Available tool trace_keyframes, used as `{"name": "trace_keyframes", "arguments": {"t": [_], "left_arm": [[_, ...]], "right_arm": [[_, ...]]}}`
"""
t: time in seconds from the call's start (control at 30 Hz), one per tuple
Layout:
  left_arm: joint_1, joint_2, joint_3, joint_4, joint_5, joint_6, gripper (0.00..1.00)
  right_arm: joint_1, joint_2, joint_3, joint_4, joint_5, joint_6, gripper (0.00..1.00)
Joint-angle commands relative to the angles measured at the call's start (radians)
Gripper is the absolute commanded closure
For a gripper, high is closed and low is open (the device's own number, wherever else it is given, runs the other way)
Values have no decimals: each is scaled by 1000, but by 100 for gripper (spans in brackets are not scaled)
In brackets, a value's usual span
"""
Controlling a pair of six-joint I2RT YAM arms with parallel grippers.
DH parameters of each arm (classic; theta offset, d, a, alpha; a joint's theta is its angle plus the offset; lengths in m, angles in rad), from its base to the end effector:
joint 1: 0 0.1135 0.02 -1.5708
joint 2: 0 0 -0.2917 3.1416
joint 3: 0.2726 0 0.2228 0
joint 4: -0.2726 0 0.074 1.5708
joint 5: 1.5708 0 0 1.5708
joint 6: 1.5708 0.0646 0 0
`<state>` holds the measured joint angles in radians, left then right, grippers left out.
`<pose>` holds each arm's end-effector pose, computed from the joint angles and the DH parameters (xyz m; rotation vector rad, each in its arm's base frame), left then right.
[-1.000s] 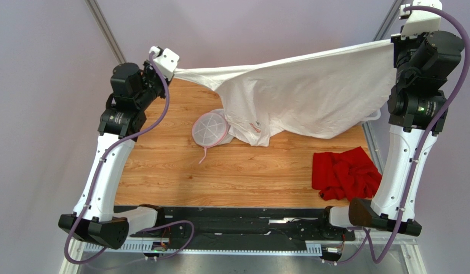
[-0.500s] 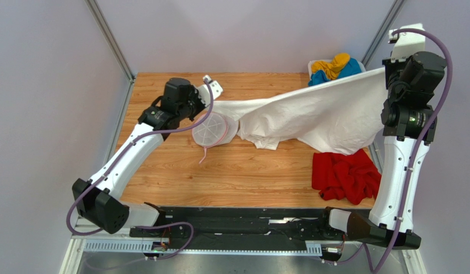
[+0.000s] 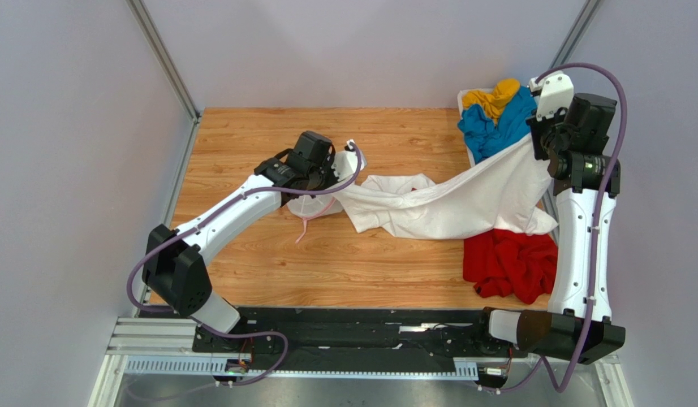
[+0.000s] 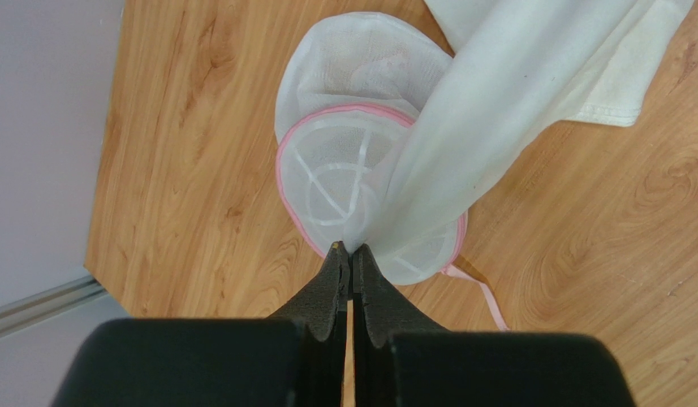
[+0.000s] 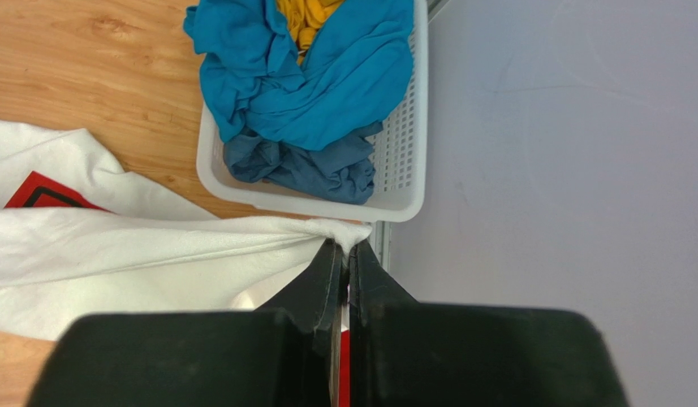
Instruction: Fold and stack the t-shirts
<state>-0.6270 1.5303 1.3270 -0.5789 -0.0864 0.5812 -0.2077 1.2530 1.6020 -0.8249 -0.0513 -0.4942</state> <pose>0.2694 -0.1883 0.3229 1.3002 1.9583 0.0792 0.2288 -0.0448 0.4569 -0.3272 2.0420 -0.3835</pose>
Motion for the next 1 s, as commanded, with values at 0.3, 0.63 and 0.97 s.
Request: {"name": "trace_keyframes", "arguments": {"t": [0.3,0.63,0.97], "left_arm": [[-4,37,91,102,48,-17,45],[73,94,41,257,-44,46,14],[119,349,259,238,-64,72,14]], "right_arm": [[8,0,-79,64,-4,-3,100],[8,8,-131,78,-15,6,100],[8,-20,-223,101,-15,-12,100]]}}
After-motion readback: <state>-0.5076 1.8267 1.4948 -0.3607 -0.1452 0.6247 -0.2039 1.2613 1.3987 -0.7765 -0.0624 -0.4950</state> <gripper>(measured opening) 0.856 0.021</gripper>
